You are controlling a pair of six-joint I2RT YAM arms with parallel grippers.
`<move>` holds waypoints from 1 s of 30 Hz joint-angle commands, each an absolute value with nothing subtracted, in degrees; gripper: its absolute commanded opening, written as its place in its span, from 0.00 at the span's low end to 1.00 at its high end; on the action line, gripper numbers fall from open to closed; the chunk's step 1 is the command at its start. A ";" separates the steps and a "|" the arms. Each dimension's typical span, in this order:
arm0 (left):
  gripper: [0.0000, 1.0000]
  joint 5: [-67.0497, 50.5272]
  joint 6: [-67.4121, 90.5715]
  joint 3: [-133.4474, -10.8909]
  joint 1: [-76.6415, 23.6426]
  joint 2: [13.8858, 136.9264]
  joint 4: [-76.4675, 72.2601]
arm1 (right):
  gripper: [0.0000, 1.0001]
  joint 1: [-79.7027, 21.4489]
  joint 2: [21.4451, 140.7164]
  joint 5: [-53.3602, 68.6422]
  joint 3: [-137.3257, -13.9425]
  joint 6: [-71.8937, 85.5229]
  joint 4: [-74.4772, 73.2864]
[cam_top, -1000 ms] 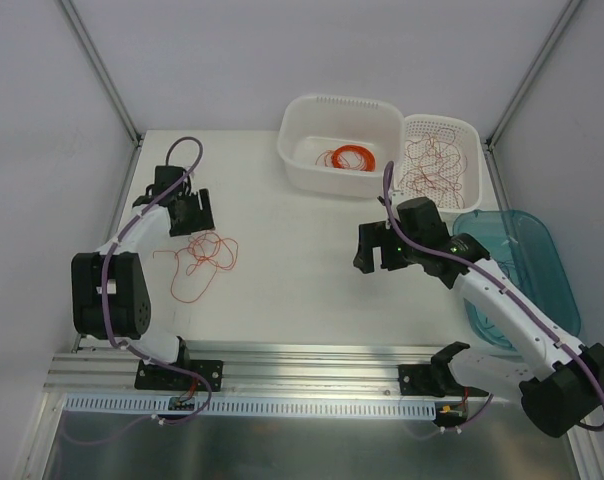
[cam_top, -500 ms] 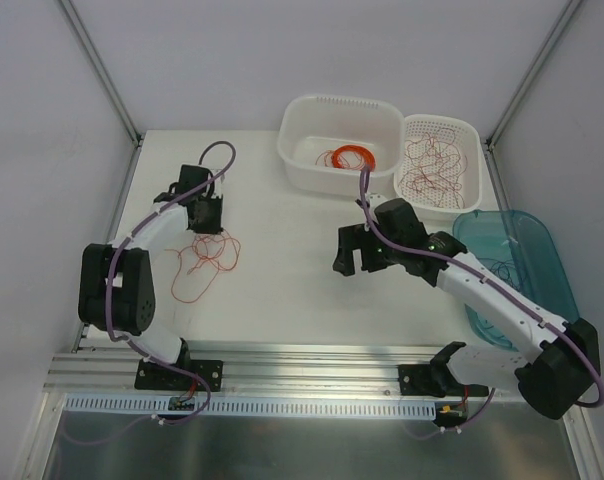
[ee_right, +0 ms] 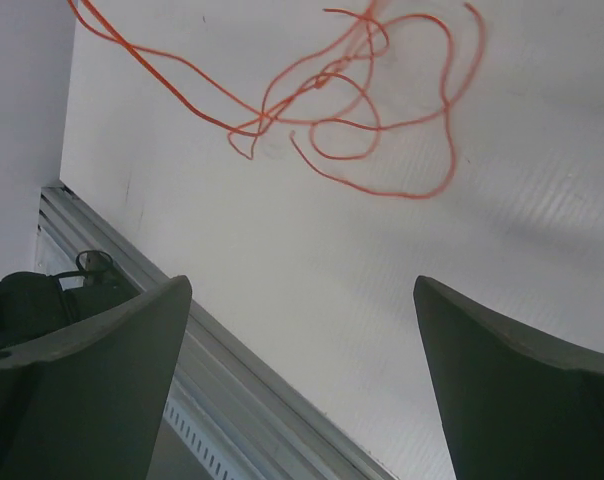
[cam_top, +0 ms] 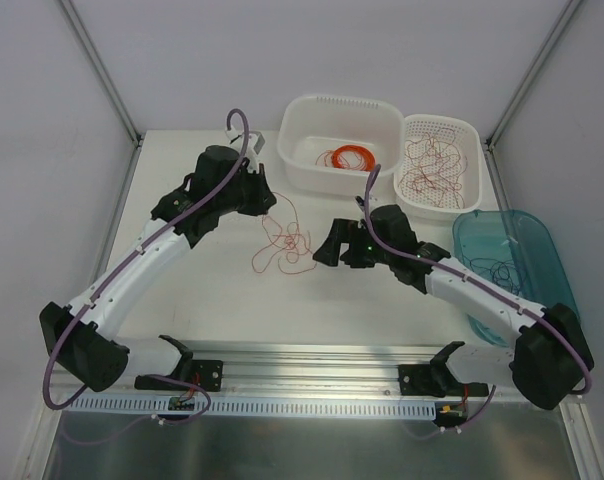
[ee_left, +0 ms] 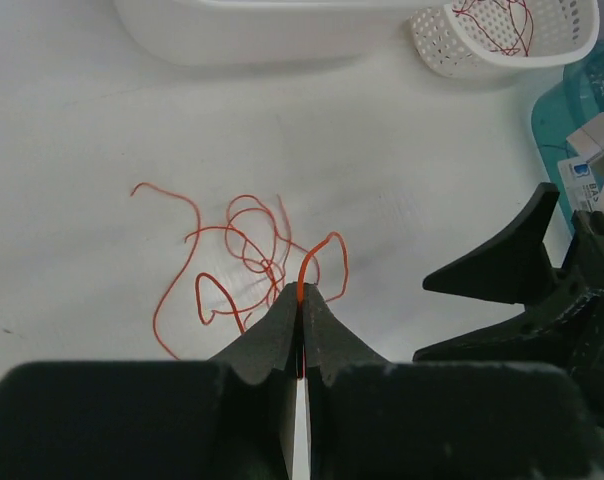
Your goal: Untangle the cables
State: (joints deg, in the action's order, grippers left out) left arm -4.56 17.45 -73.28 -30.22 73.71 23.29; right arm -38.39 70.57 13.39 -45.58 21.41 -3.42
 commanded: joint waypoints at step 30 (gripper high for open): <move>0.00 -9.93 25.58 -77.34 -34.01 70.23 25.31 | 0.80 -38.94 89.99 5.63 -54.92 42.62 4.31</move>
